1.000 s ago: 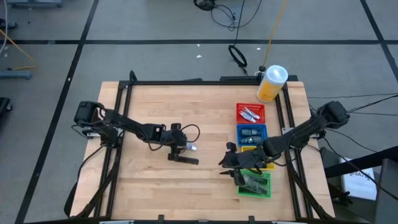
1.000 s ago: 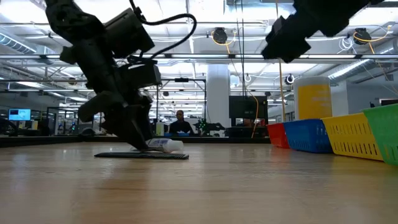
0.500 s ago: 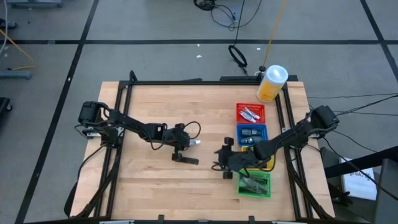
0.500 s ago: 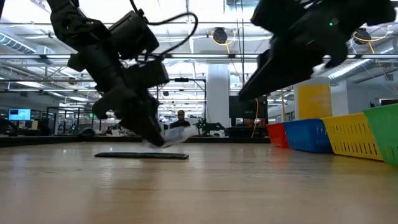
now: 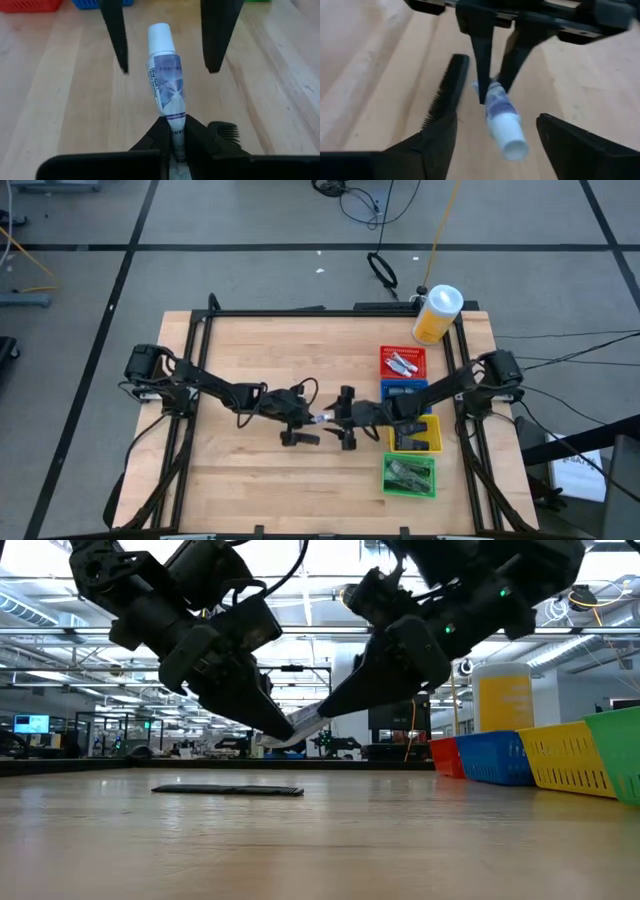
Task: Pick & Place Travel size toiletries
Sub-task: Put the white toothpaste into the red bin
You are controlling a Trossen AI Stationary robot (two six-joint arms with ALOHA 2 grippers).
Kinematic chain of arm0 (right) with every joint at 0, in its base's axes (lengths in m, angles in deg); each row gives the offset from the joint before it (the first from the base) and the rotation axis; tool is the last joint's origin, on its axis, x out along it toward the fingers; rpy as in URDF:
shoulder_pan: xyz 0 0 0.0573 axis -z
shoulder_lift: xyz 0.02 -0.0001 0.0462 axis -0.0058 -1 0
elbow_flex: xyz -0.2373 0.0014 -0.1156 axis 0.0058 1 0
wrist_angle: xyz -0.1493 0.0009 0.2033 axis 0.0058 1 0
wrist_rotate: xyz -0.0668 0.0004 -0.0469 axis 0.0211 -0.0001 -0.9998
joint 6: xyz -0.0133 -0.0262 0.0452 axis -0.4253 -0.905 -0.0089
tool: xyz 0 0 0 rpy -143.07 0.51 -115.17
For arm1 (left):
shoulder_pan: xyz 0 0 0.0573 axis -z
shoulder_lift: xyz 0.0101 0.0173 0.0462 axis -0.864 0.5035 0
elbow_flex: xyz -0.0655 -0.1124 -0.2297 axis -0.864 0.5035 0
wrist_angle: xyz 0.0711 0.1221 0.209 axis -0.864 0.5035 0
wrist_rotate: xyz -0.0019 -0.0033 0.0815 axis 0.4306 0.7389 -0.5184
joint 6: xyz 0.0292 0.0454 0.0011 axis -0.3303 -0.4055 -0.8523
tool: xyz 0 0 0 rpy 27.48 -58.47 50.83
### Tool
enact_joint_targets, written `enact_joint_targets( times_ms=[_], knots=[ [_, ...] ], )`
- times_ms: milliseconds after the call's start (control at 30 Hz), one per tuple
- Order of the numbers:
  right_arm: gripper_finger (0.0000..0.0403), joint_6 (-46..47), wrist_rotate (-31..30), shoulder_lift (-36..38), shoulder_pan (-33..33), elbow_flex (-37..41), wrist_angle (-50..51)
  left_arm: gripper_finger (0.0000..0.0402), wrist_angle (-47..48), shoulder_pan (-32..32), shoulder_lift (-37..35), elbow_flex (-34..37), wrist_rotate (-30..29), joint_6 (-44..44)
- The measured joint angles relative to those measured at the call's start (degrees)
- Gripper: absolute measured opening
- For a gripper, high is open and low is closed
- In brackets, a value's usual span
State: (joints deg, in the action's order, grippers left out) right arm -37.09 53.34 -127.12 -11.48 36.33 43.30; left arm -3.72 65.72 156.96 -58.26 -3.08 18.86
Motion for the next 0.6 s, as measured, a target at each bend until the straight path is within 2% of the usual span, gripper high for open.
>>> enact_joint_targets(
  times_ms=[133,333,467,600],
  knots=[
    [0.0199,0.4,1.5,-1.1,1.1,0.0,-2.3,0.0032,-0.9,0.0,0.0,0.0,-0.1,0.0],
    [0.0051,0.4,1.4,-1.1,1.4,0.0,-2.2,0.0036,-0.9,0.0,0.0,0.0,-0.8,-1.8],
    [0.0051,1.3,0.4,2.5,1.5,-0.1,4.4,0.0085,-1.4,-0.2,-0.1,-0.2,-1.7,-3.2],
    [0.0057,4.7,-8.6,11.8,2.7,0.0,22.9,0.0175,-0.2,-0.8,-0.1,0.0,-1.8,-2.4]
  ],
)
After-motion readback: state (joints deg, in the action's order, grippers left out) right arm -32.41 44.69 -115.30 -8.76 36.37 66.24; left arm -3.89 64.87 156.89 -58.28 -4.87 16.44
